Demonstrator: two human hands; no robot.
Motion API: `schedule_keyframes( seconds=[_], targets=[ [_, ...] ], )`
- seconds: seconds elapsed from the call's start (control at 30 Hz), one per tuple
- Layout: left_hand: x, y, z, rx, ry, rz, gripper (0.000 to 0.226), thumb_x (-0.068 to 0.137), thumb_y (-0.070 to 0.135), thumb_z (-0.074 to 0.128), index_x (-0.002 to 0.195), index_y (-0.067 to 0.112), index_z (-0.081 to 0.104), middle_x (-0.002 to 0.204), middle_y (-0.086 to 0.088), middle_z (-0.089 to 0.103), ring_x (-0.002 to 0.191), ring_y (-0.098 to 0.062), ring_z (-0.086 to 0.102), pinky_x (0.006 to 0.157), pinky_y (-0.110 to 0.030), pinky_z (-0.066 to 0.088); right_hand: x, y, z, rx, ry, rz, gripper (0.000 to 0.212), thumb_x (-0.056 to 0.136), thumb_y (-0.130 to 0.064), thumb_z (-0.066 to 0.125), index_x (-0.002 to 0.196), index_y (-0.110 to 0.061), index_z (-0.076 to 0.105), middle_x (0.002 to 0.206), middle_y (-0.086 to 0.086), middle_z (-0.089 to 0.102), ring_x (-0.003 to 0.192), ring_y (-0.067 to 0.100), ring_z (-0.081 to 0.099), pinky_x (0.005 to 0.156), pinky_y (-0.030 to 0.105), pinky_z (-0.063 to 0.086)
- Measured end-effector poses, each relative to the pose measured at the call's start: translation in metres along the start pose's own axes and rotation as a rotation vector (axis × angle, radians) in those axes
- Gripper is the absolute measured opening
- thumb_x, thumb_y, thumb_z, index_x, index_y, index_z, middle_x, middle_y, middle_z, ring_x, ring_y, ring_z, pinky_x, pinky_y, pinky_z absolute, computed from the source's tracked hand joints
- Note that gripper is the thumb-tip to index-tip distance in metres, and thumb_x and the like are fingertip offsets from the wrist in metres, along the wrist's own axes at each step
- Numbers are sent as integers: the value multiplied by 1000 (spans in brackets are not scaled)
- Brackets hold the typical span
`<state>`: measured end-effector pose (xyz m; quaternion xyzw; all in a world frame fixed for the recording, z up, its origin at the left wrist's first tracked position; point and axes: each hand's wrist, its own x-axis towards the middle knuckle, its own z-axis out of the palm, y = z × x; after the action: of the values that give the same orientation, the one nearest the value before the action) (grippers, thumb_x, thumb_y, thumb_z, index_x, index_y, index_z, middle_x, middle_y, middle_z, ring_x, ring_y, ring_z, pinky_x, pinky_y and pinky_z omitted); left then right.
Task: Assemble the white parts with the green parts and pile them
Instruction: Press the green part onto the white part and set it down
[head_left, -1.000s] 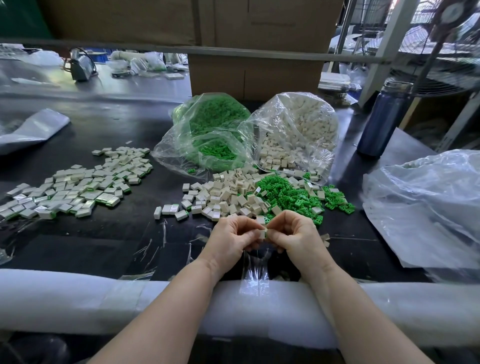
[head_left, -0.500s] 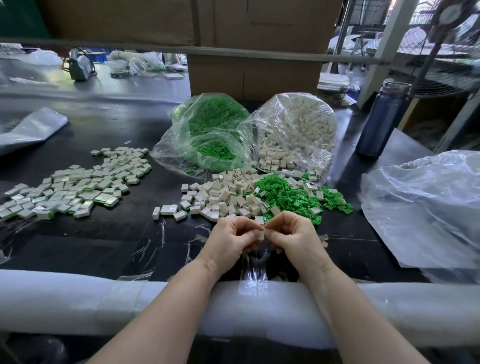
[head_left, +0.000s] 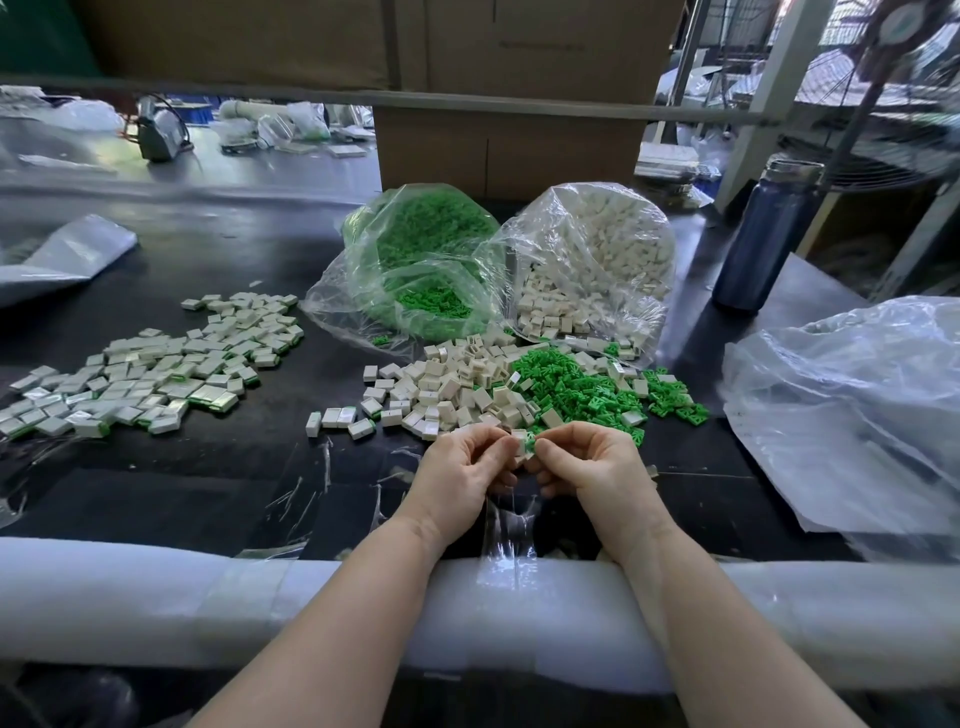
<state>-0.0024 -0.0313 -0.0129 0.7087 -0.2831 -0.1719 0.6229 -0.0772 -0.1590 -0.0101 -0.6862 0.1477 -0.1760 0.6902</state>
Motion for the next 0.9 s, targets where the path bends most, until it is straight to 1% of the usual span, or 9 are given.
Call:
schedule_keyframes(
  seconds=[0.13, 0.27, 0.43, 0.5, 0.57, 0.63, 0.77, 0.83, 0.9],
  targets=[
    [0, 0, 0, -60, 1, -22, 9, 92, 7, 53, 88, 5, 61, 71, -6, 61, 56, -7, 57, 58, -16, 50, 1, 3, 2, -57, 4, 24, 13, 87, -4, 62, 74, -6, 63, 55, 1, 64, 48, 8, 58, 46, 18, 48],
    [0, 0, 1, -27, -16, -48, 11, 91, 7, 54, 84, 8, 61, 68, -5, 59, 54, -5, 55, 55, -14, 48, 2, 3, 4, -144, -8, 19, 14, 89, -6, 60, 75, -7, 61, 57, 1, 59, 46, 4, 54, 44, 18, 46],
    [0, 0, 2, 100, -36, -33, 11, 91, 7, 56, 83, 8, 64, 63, 1, 57, 51, 0, 51, 56, -12, 46, 2, 4, 5, -257, -5, 15, 20, 89, -3, 58, 71, -10, 58, 57, 2, 53, 43, 1, 49, 42, 18, 43],
    [0, -1, 2, 131, -43, -28, 11, 90, 7, 56, 85, 6, 65, 62, 3, 57, 53, -1, 51, 57, -13, 45, 1, 4, 5, -305, -12, 6, 22, 89, -3, 58, 69, -12, 57, 57, 1, 52, 42, 1, 47, 42, 18, 42],
    [0, -1, 1, 164, -50, -25, 11, 90, 9, 57, 85, 6, 66, 61, 4, 57, 56, -6, 52, 60, -17, 47, 1, 3, 5, -334, -29, 2, 23, 89, -4, 58, 68, -13, 57, 57, 1, 52, 43, 2, 47, 42, 19, 42],
    [0, -2, 1, 179, -54, -20, 11, 90, 9, 57, 87, 6, 67, 61, 6, 57, 57, -7, 52, 62, -20, 48, 1, 3, 4, -336, -43, 7, 23, 89, -4, 58, 68, -13, 58, 56, 0, 52, 44, 3, 47, 43, 19, 42],
    [0, -1, 0, 148, -74, -24, 11, 90, 9, 57, 87, 8, 67, 61, 8, 58, 54, 0, 52, 60, -15, 46, 1, 2, 3, -262, -29, 21, 21, 88, -1, 58, 69, -10, 59, 54, 0, 54, 45, 5, 50, 42, 18, 43],
    [-1, 0, 1, 124, -67, -15, 11, 90, 9, 57, 86, 9, 67, 63, 7, 59, 53, 3, 53, 58, -13, 45, 1, 2, 4, -220, -12, 5, 19, 88, -1, 58, 71, -11, 60, 60, 3, 57, 51, 9, 53, 46, 20, 46],
    [-1, 0, 3, 135, -32, -3, 10, 91, 10, 57, 89, 9, 66, 67, 3, 61, 55, 1, 54, 59, -14, 47, 1, 2, 4, -190, 4, -25, 16, 87, 0, 59, 77, -12, 61, 67, 8, 62, 58, 13, 58, 51, 23, 50]
  ],
)
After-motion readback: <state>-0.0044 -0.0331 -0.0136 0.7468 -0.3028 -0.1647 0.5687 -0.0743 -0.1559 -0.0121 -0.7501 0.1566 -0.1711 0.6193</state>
